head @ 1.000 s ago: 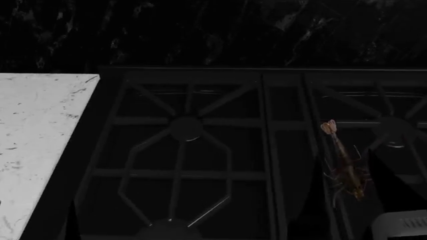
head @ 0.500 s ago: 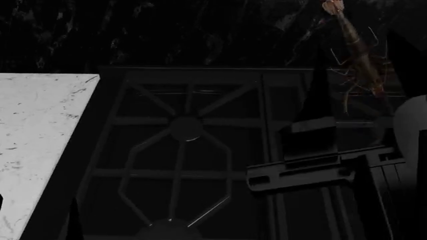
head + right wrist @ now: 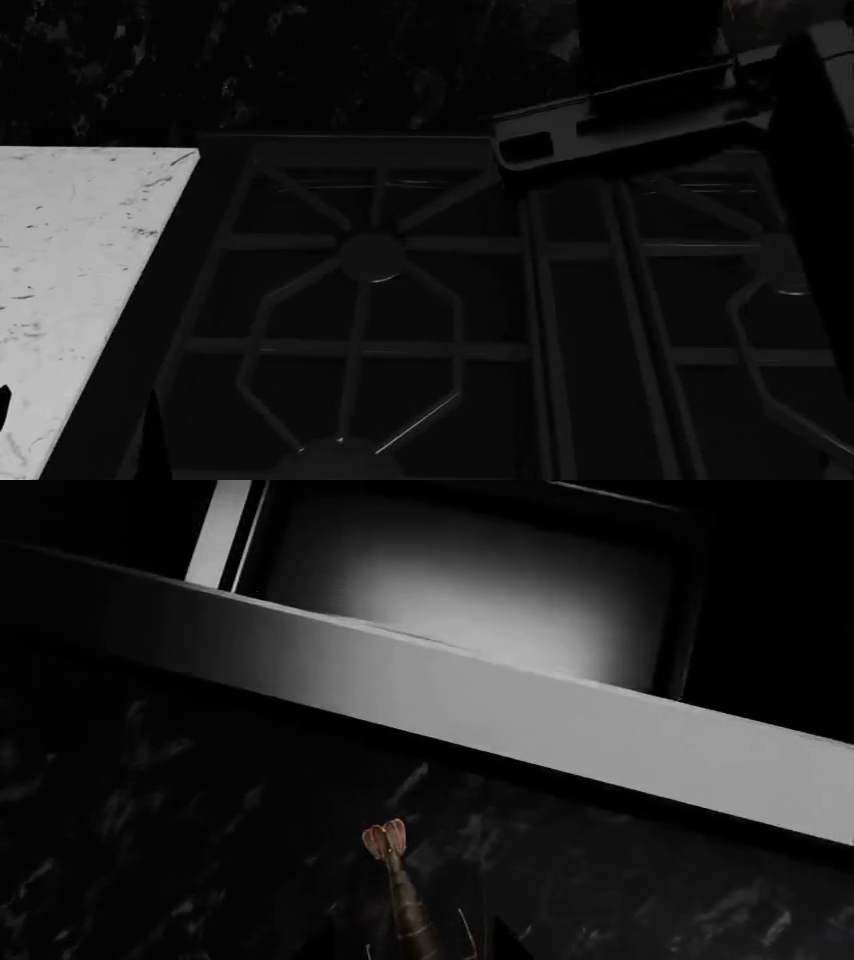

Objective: Pick the shrimp from the counter and place it in the microwave.

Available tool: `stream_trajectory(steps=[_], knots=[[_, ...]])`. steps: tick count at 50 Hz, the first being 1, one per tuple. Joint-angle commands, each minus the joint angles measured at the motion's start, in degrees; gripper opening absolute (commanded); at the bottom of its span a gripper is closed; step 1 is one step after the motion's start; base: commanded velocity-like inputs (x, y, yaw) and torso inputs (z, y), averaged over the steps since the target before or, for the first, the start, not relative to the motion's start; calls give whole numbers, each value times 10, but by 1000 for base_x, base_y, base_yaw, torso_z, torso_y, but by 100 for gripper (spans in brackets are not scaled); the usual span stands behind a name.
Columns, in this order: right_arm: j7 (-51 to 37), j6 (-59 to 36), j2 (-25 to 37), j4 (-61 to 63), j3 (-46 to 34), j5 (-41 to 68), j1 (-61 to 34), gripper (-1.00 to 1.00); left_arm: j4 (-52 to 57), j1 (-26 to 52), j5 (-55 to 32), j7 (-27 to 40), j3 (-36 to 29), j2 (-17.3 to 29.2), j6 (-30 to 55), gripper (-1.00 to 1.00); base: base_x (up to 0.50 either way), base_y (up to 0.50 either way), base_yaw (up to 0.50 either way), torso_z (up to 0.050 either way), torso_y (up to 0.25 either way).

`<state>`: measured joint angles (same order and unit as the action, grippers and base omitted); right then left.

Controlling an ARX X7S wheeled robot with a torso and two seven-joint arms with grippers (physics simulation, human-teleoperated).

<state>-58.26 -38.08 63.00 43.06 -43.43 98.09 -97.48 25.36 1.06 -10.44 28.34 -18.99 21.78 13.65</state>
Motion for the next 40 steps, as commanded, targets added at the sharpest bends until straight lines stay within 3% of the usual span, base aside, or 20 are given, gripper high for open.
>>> stream_trajectory(steps=[1,40], knots=[[42,-55,-49,-78,17,4,-84,-100,-28,-1,-23,-20,18,-14,-5,100,0,0,0,0,0],[212,-152,-206,-408,-36,-118,-250,-100,-34,5,-26,-16,13,-13,-6,100,3,0,-3,0,0]])
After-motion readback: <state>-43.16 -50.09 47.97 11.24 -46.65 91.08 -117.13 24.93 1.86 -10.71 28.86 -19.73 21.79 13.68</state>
